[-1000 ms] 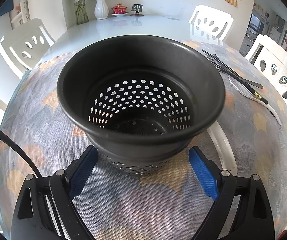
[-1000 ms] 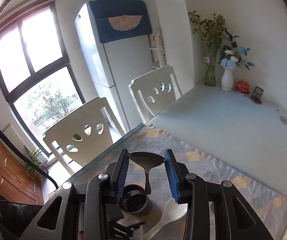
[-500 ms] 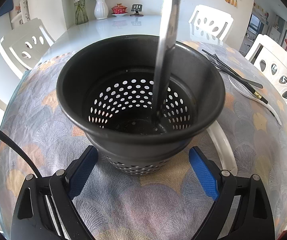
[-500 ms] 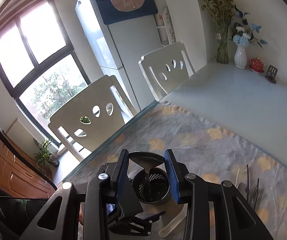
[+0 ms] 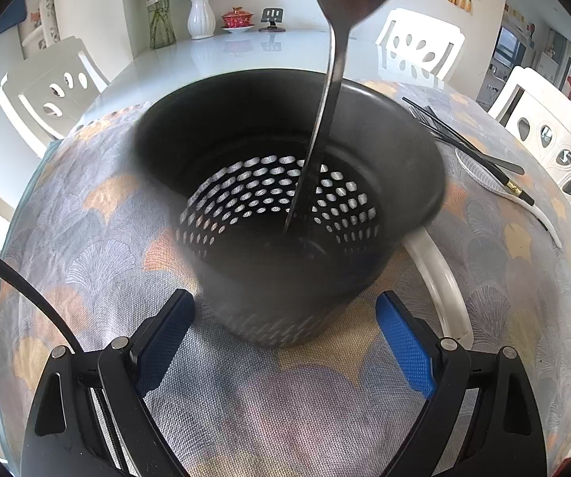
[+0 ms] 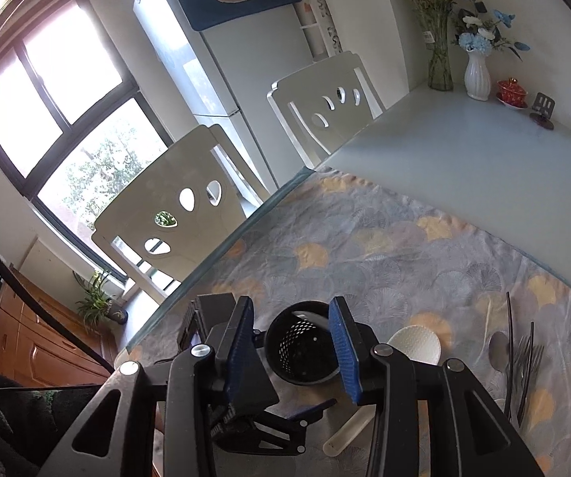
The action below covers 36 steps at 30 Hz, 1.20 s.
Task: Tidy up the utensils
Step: 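Lower the spoon handle-first into the holder and open the right gripper, then move the right gripper over the forks, chopsticks and paddles on the table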
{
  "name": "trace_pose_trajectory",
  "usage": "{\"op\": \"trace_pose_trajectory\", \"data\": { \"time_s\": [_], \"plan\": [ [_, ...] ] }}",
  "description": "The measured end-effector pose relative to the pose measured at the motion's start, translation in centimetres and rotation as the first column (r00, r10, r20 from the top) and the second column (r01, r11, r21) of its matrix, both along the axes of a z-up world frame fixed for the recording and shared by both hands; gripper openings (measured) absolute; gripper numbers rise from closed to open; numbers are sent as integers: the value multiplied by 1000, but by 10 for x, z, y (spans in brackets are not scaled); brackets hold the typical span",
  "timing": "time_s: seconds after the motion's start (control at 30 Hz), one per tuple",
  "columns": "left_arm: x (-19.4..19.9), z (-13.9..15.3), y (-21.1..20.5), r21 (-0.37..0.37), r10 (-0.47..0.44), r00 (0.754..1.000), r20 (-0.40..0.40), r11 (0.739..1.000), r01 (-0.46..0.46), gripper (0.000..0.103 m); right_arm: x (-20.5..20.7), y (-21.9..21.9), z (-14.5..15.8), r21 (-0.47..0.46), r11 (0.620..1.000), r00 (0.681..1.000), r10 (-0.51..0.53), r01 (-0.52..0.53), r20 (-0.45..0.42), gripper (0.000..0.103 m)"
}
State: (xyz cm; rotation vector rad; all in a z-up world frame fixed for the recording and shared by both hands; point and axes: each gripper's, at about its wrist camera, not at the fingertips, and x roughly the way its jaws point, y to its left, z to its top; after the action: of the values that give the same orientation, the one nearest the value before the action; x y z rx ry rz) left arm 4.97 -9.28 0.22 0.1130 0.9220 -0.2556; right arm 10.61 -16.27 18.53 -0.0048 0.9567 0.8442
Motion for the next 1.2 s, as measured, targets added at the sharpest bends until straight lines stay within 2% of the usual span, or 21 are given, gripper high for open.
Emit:
{"op": "trace_pose_trajectory", "data": {
  "time_s": [0.23, 0.4, 0.5, 0.77, 1.03, 1.13, 1.2],
  "plan": [
    [0, 0, 0, 2, 0, 1000, 0, 1000, 0, 92, -4, -16, 20, 23, 999, 999, -29, 28, 37, 40],
    [1, 0, 0, 4, 0, 1000, 0, 1000, 0, 92, -8, -43, 36, 35, 996, 994, -81, 79, 78, 50],
    [1, 0, 0, 4, 0, 1000, 0, 1000, 0, 92, -9, -57, 37, 30, 993, 990, -115, 113, 81, 50],
    [2, 3, 2, 19, 36, 999, 20, 999, -37, 92, -17, -120, 18, -1, 962, 962, -274, 274, 18, 50],
    [14, 12, 11, -18, 97, 992, 75, 995, -96, 92, -25, -165, -11, 5, 923, 920, -382, 384, -85, 50],
    [15, 13, 7, -11, 90, 991, 98, 996, -89, 86, -26, -169, -15, -5, 917, 913, -398, 399, -88, 50],
    [16, 12, 3, -8, 65, 993, 100, 998, -65, 71, -26, -172, -17, -12, 914, 910, -405, 405, -90, 50]
  ]
}}
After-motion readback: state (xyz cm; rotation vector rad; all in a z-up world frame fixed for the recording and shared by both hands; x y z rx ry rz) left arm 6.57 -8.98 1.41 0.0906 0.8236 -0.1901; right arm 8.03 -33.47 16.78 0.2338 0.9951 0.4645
